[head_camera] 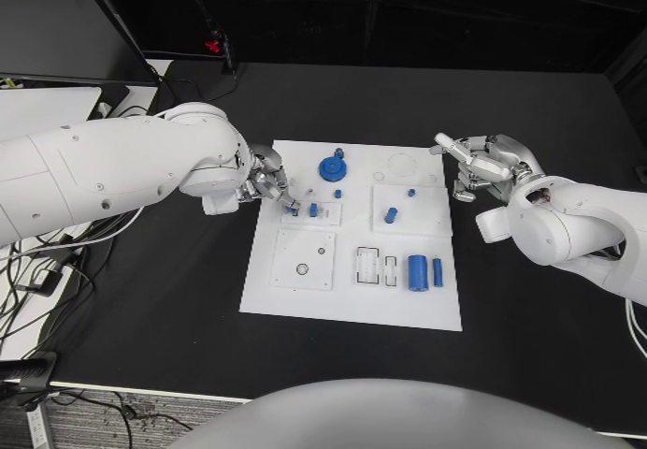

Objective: Assemble the parts on the task board

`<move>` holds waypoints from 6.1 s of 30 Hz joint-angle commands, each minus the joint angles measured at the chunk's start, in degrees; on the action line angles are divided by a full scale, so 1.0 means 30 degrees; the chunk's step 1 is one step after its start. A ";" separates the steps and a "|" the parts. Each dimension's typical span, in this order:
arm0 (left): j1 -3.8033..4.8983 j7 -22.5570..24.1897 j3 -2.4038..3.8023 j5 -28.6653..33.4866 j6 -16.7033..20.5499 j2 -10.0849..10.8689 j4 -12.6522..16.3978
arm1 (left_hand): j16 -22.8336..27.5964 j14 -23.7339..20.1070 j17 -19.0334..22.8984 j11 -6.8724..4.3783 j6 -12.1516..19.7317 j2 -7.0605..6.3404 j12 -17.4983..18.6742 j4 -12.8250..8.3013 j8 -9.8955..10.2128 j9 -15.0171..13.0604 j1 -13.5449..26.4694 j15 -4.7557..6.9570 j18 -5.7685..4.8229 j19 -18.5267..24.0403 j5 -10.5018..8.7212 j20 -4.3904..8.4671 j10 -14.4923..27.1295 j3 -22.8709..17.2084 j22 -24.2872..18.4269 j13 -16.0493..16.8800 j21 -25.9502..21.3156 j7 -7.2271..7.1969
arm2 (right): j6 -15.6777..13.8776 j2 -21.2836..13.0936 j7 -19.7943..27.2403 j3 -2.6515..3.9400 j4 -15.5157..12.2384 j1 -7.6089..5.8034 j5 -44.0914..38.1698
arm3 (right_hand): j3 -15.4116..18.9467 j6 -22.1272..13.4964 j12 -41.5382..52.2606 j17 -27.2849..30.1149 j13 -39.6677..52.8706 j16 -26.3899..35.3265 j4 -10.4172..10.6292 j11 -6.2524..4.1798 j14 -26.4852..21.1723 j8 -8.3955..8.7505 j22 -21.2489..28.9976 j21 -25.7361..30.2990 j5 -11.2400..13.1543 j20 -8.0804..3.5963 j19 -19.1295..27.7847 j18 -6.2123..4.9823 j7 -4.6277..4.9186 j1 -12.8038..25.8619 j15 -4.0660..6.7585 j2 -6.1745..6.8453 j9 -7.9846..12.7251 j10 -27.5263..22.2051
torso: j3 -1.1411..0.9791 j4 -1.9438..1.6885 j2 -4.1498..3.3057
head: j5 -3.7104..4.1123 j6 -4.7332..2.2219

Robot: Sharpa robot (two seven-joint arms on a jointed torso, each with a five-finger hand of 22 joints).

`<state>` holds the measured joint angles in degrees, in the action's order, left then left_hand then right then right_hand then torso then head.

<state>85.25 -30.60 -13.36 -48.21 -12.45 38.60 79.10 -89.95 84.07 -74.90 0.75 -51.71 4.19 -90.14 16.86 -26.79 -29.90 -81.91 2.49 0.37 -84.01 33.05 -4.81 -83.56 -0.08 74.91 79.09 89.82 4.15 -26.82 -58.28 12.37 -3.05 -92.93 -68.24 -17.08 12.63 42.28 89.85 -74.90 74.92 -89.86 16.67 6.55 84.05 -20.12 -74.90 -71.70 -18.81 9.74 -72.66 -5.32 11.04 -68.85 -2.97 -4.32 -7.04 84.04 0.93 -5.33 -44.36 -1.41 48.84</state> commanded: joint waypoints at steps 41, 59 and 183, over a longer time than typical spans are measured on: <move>-0.0121 -0.0935 -0.0055 0.0018 -0.0615 -0.0166 -0.0083 | -0.0016 0.1977 -0.5032 0.0157 0.0269 0.1740 0.0046 0.0009 0.0322 0.0189 -0.0776 -0.0135 -0.0124 -0.1996 -0.0380 -0.0240 -0.2145 -0.0533 0.5031 0.3638 0.0060 0.0174 | 0.0125 0.0045 0.0187 0.0009 -0.0038 -0.0017 0.0034 | 0.0178 -0.0191 0.0049 -0.5033 0.5027 -0.0047 -0.0012 0.0159 0.1985 -0.0117 -0.0932 0.0080 -0.0123 -0.0005 0.0195 -0.0198 0.0080 -0.0013 -0.0172 -0.0082 -0.0027 0.1986 | 0.0005 -0.0005 0.0008 | 0.0000 0.0149; -0.0133 -0.1050 -0.0055 0.0018 -0.1010 -0.0177 -0.0056 | -0.0016 0.1977 -0.5032 0.0206 0.0572 0.1194 0.0046 -0.0036 0.0341 0.0251 0.0019 -0.0187 -0.0124 -0.1996 -0.1118 -0.0243 -0.2145 -0.0399 0.5031 0.3638 0.0060 0.0211 | 0.0106 0.0015 0.0184 0.0009 -0.0052 -0.0017 0.0036 | 0.0178 -0.0191 0.0049 -0.5033 0.5027 -0.0047 -0.0012 0.0159 0.1985 -0.0117 -0.0932 0.0080 -0.0123 -0.0005 0.0195 -0.0198 0.0080 -0.0013 -0.0172 -0.0082 -0.0027 0.1986 | 0.0003 -0.0008 -0.0004 | 0.0036 0.0150; -0.1896 1.8755 -0.0057 -1.1039 1.4264 -0.0490 -0.1820 | -0.0016 0.1977 -0.5032 0.1869 0.2160 -0.3050 2.2719 -0.0056 0.2260 0.6674 -0.1010 -0.1718 -0.0124 -0.1996 -0.7831 -0.1393 1.1075 0.0682 0.5031 -2.1442 0.0060 0.1777 | -0.0778 0.0378 0.4435 0.0009 0.0279 0.0057 -0.1295 | 0.0295 -0.0423 -0.0237 -0.5033 0.4466 -0.0047 -0.0023 0.0185 0.1985 -0.0430 -0.1180 -0.0188 0.0018 0.0017 -0.0119 -0.0093 0.0104 -0.0075 -0.0198 -0.0354 -0.0028 0.1369 | 0.0033 -0.0004 -0.0003 | 0.0100 -0.1348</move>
<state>79.78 22.00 -13.60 -69.98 28.78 37.66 74.14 -89.67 84.04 -74.90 6.58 -44.15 -4.50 -22.51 16.73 -21.02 -10.54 -84.84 -2.99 0.37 -84.05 10.90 -9.51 -49.12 2.86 74.91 15.98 89.83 9.74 -28.26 -57.26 22.59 -3.06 -92.07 -68.02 -20.00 13.24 41.39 89.40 -74.91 74.92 -89.86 16.64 6.55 83.83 -21.11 -74.90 -71.74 -19.02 9.56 -72.49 -5.33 10.98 -68.73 -3.18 -5.12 -7.08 84.04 0.98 -5.41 -44.39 -1.04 44.90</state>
